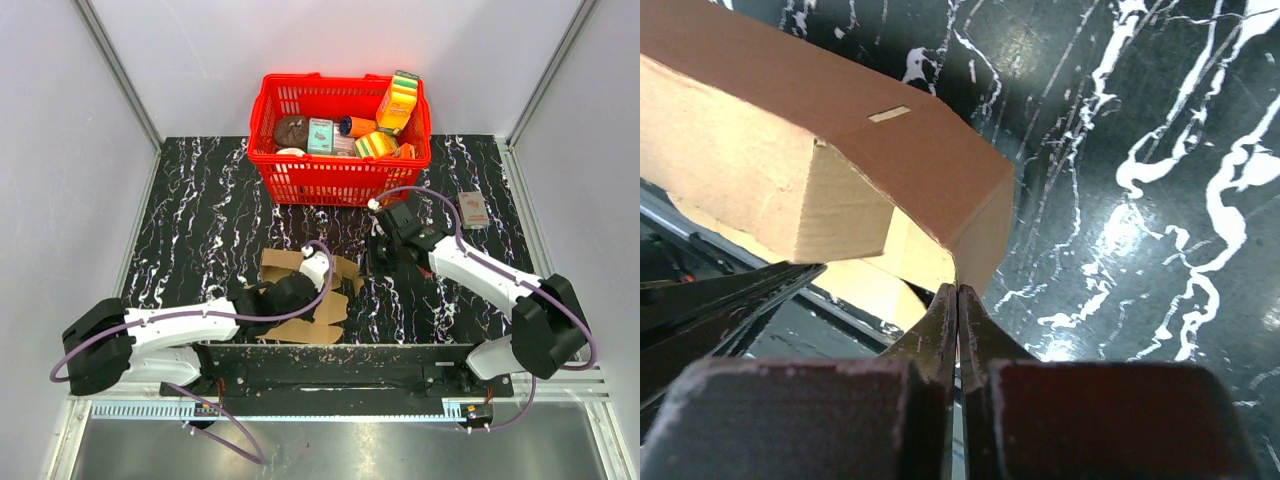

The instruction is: Fold the paper box

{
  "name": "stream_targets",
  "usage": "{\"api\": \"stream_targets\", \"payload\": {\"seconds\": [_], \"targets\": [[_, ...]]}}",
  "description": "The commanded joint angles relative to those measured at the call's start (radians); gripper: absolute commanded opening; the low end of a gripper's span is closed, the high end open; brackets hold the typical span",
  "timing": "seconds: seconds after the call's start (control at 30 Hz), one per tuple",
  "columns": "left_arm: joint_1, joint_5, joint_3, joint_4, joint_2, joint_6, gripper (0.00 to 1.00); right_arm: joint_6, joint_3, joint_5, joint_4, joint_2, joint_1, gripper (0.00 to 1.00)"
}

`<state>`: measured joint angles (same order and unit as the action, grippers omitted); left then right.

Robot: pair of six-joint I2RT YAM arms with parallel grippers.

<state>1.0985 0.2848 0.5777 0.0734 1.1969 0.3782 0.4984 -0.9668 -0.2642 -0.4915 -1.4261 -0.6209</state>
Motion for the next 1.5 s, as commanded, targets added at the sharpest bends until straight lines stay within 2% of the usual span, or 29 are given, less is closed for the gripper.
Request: {"api": "stream_targets", "payload": {"seconds": [0.0,0.23,0.33,0.43,0.5,0.57,0.6,0.63,0.7,0.73,0.77,0.87,0.97,1.0,1.07,1.1,1.2,1.23,1.3,1.33,1.4,1.47], "targets": [[0.032,-0.001,-0.009,-0.014,-0.072,0.025,0.00,-0.112,-0.084,0.094,-0.111,0.012,0.001,0.01],[0.043,-0.010,-0.025,-0.004,-0.177,0.028,0.00,-0.208,-0.127,0.227,-0.226,0.010,0.000,0.00],[0.044,-0.009,-0.030,0.005,-0.195,0.037,0.00,-0.225,-0.127,0.240,-0.239,0.013,0.000,0.05],[0.044,-0.001,-0.036,0.006,-0.226,0.044,0.00,-0.236,-0.121,0.224,-0.239,0.018,0.000,0.19],[0.044,0.010,-0.036,0.014,-0.247,0.053,0.02,-0.236,-0.115,0.227,-0.231,0.027,0.000,0.38],[0.044,0.039,-0.033,0.041,-0.296,0.070,0.11,-0.227,-0.090,0.229,-0.194,0.065,0.001,0.43],[0.043,0.054,-0.030,0.054,-0.316,0.076,0.18,-0.221,-0.079,0.230,-0.176,0.082,0.001,0.57],[0.044,0.094,-0.024,0.069,-0.363,0.086,0.38,-0.212,-0.069,0.230,-0.159,0.101,0.004,0.65],[0.044,0.154,-0.015,0.115,-0.413,0.091,0.56,-0.195,-0.043,0.249,-0.108,0.154,0.016,0.75],[0.044,0.233,-0.001,0.135,-0.465,0.102,0.64,-0.179,-0.036,0.255,-0.093,0.170,0.024,0.81],[0.043,0.281,0.008,0.179,-0.493,0.109,0.75,-0.173,-0.027,0.258,-0.072,0.197,0.038,0.84],[0.012,0.427,0.042,0.242,-0.591,0.103,0.84,-0.166,-0.016,0.258,-0.035,0.254,0.111,0.89],[-0.121,0.424,0.070,0.263,-0.638,0.051,0.85,-0.169,0.017,0.330,0.039,0.327,0.202,0.89],[-0.219,0.372,0.074,0.259,-0.639,0.036,0.85,-0.172,0.029,0.361,0.063,0.348,0.232,0.89],[-0.328,0.288,0.085,0.237,-0.599,-0.011,0.85,-0.201,0.095,0.384,0.172,0.407,0.315,0.89],[-0.438,0.193,0.085,0.221,-0.577,-0.025,0.85,-0.224,0.124,0.396,0.220,0.427,0.337,0.89],[-0.616,0.130,0.077,0.171,-0.473,-0.056,0.85,-0.282,0.247,0.475,0.417,0.495,0.395,0.88],[-0.647,0.139,0.070,0.126,-0.459,-0.064,0.85,-0.297,0.301,0.477,0.518,0.506,0.417,0.88],[-0.708,0.163,0.057,0.076,-0.424,-0.137,0.85,-0.313,0.338,0.483,0.585,0.501,0.454,0.88],[-0.716,0.189,0.028,-0.007,-0.418,-0.165,0.86,-0.337,0.367,0.491,0.644,0.487,0.461,0.88],[-0.723,0.278,-0.033,-0.105,-0.407,-0.243,0.86,-0.357,0.384,0.487,0.698,0.416,0.489,0.88],[-0.726,0.312,-0.088,-0.275,-0.404,-0.294,0.86,-0.379,0.407,0.494,0.781,0.328,0.512,0.88]]}}
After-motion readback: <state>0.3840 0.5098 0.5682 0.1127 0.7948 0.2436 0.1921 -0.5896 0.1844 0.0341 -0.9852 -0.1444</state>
